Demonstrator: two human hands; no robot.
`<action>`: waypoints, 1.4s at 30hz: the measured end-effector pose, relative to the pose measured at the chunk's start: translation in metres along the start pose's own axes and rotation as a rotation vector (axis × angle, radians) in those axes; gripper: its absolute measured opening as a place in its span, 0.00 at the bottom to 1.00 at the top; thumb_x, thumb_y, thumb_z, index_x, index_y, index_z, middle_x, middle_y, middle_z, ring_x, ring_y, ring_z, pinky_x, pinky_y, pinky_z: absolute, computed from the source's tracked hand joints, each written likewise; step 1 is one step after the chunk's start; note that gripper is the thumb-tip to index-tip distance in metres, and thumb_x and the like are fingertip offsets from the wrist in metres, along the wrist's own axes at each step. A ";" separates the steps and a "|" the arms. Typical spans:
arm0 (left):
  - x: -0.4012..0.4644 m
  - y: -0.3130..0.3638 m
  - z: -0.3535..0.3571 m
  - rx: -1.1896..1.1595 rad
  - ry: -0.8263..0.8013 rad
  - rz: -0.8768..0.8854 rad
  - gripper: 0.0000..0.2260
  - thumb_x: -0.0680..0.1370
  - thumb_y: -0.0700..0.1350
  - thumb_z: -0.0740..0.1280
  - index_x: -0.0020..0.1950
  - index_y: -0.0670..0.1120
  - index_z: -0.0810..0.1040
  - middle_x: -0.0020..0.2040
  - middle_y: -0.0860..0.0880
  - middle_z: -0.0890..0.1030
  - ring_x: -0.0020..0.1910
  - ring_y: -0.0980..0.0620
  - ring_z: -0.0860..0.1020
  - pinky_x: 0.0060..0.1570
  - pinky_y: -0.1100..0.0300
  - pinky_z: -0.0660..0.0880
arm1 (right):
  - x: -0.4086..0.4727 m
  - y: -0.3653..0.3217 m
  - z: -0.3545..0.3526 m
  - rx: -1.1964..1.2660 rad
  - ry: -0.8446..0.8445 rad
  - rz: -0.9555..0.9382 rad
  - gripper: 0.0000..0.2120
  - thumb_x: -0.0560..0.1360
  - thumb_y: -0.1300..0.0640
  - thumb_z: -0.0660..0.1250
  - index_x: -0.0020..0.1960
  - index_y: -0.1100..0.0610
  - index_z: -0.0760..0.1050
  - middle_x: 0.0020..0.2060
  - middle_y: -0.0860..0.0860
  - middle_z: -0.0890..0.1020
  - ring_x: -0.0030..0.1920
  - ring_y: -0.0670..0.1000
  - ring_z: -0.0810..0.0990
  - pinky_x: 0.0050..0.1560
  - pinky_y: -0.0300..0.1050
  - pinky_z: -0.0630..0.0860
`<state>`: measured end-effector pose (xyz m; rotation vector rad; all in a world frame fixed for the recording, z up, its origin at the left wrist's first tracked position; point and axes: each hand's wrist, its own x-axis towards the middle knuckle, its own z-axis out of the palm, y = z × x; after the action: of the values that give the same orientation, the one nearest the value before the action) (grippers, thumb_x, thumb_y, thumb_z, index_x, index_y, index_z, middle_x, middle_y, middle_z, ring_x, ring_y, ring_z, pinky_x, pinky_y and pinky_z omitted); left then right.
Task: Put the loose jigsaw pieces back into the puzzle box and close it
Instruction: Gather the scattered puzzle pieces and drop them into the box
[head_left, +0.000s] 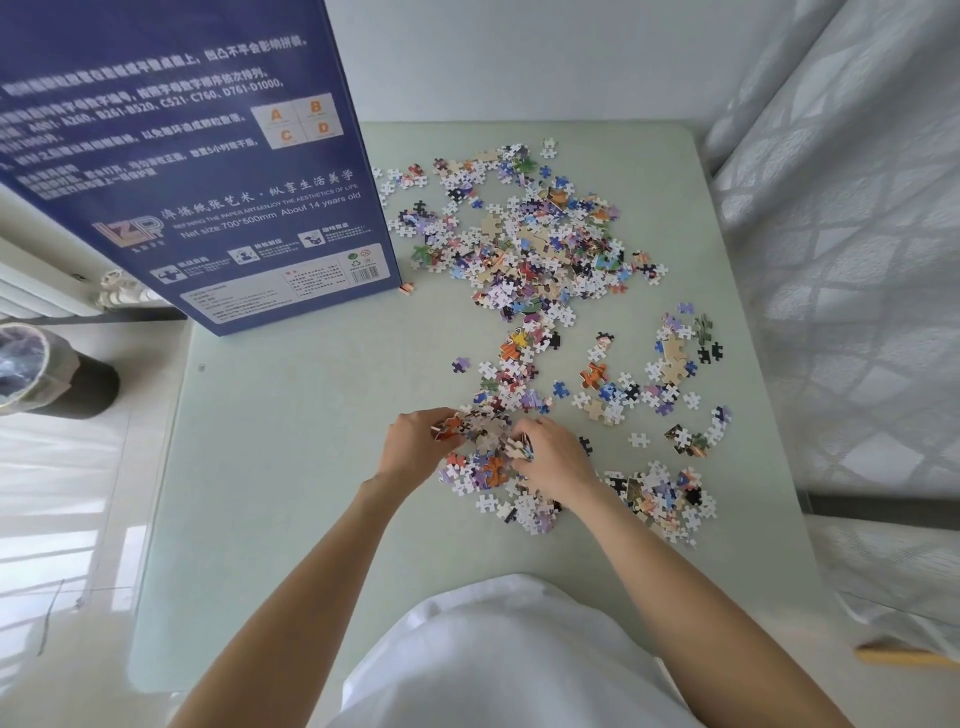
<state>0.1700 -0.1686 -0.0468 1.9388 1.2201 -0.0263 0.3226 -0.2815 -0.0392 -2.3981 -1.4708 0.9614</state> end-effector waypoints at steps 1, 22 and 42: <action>-0.001 -0.001 -0.001 -0.012 0.007 -0.002 0.14 0.73 0.46 0.72 0.58 0.48 0.80 0.48 0.49 0.84 0.46 0.51 0.81 0.41 0.65 0.69 | -0.001 0.000 -0.002 0.022 0.034 -0.003 0.16 0.73 0.56 0.69 0.59 0.57 0.73 0.55 0.52 0.79 0.46 0.49 0.78 0.44 0.37 0.70; -0.020 0.050 -0.136 -0.089 0.371 0.368 0.10 0.72 0.49 0.73 0.52 0.51 0.82 0.40 0.56 0.83 0.38 0.59 0.80 0.39 0.68 0.73 | 0.000 -0.060 -0.115 0.474 0.228 -0.150 0.15 0.72 0.61 0.71 0.58 0.58 0.78 0.46 0.50 0.83 0.37 0.46 0.84 0.39 0.45 0.82; 0.023 0.107 -0.394 0.451 0.654 0.309 0.13 0.74 0.47 0.70 0.56 0.44 0.80 0.44 0.43 0.82 0.46 0.41 0.79 0.41 0.57 0.70 | 0.075 -0.274 -0.316 0.353 0.456 -0.747 0.10 0.71 0.62 0.72 0.52 0.58 0.81 0.44 0.53 0.81 0.38 0.52 0.82 0.36 0.42 0.82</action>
<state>0.1113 0.0827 0.2701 2.6362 1.3811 0.5797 0.3331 -0.0234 0.2978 -1.4803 -1.6297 0.4076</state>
